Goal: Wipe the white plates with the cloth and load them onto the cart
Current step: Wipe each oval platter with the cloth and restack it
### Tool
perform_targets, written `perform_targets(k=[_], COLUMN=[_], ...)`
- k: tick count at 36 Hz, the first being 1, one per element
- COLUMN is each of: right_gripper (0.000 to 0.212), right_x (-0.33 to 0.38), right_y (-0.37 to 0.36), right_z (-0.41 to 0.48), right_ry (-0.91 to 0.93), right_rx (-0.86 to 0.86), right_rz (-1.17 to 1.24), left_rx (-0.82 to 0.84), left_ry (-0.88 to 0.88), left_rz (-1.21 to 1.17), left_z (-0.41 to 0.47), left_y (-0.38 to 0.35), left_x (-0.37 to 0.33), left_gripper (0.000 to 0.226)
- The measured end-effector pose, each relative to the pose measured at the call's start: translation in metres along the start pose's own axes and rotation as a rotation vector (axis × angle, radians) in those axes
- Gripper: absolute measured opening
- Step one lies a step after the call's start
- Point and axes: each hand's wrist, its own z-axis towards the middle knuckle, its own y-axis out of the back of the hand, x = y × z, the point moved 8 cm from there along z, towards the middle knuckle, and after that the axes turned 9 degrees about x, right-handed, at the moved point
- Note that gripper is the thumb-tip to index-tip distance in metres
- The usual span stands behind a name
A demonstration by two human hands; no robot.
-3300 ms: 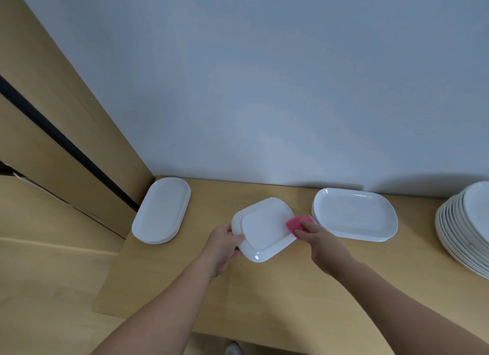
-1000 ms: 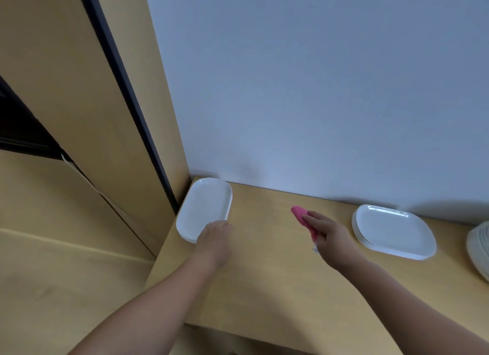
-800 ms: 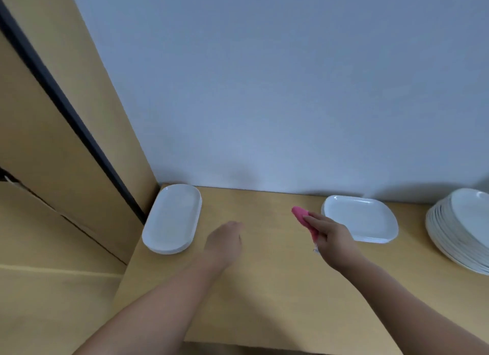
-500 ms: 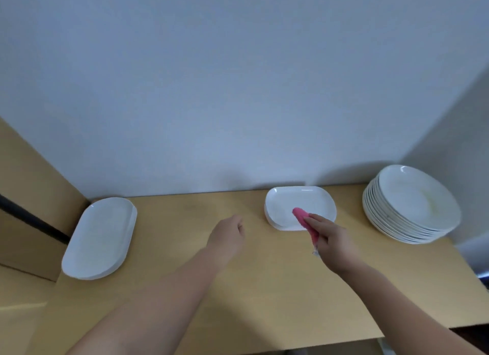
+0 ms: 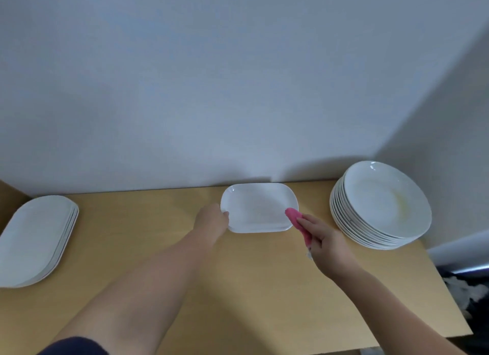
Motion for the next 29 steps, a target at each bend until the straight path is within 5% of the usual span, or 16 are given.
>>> perform_targets(k=[8, 14, 21, 29], right_gripper=[0.058, 0.056, 0.058, 0.057], right_x=[-0.005, -0.002, -0.006, -0.005], right_y=[0.006, 0.008, 0.013, 0.013], right_z=[0.006, 0.006, 0.001, -0.002], right_ry=[-0.011, -0.003, 0.000, 0.000], right_rx=[0.022, 0.019, -0.004, -0.008], right_rz=[-0.030, -0.035, -0.035, -0.024], left_rx=[-0.036, 0.019, 0.022, -0.049], left_ry=[0.071, 0.077, 0.065, 0.043], left_rz=[-0.157, -0.079, -0.107, -0.454], left_z=[-0.004, 0.000, 0.000, 0.000], left_y=[0.009, 0.001, 0.002, 0.011], left_x=[-0.006, -0.003, -0.005, -0.008], left_gripper=[0.009, 0.040, 0.025, 0.019])
